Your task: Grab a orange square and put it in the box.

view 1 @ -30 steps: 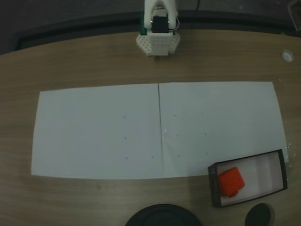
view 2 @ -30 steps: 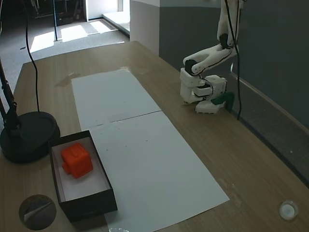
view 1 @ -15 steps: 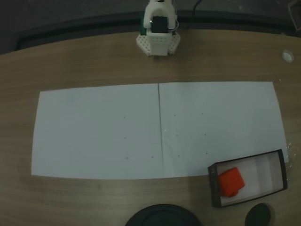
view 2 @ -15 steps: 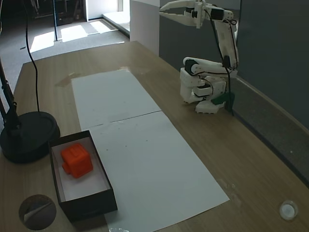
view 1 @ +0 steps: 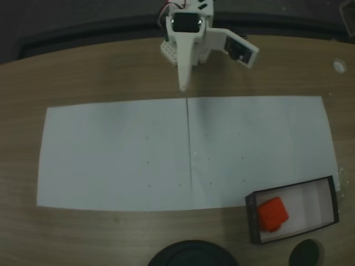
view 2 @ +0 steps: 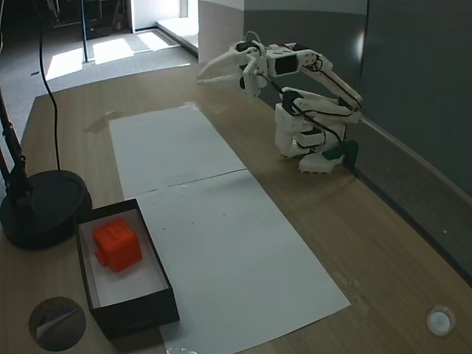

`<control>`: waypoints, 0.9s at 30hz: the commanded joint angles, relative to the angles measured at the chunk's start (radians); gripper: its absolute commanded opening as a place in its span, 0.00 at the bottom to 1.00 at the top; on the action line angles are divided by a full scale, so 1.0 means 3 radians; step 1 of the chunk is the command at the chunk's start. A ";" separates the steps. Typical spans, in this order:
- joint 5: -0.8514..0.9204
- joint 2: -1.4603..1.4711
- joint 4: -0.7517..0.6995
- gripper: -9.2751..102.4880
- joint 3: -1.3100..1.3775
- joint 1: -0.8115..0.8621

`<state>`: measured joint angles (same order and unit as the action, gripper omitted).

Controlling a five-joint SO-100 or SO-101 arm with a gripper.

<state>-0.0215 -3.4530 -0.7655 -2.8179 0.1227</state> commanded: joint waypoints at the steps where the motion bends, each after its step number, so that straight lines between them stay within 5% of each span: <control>1: -0.0010 -0.0087 0.0041 0.08 -0.0205 -0.0133; 5: 0.0010 -0.0087 0.0026 0.08 -0.0501 -0.0532; 12: 0.0020 -0.0066 0.0005 0.08 -0.0992 -0.0460; 25: 0.0015 -0.0077 -0.1764 0.08 -0.0614 -0.0307; 27: 0.0000 -0.0077 -0.1754 0.08 -0.0603 -0.0297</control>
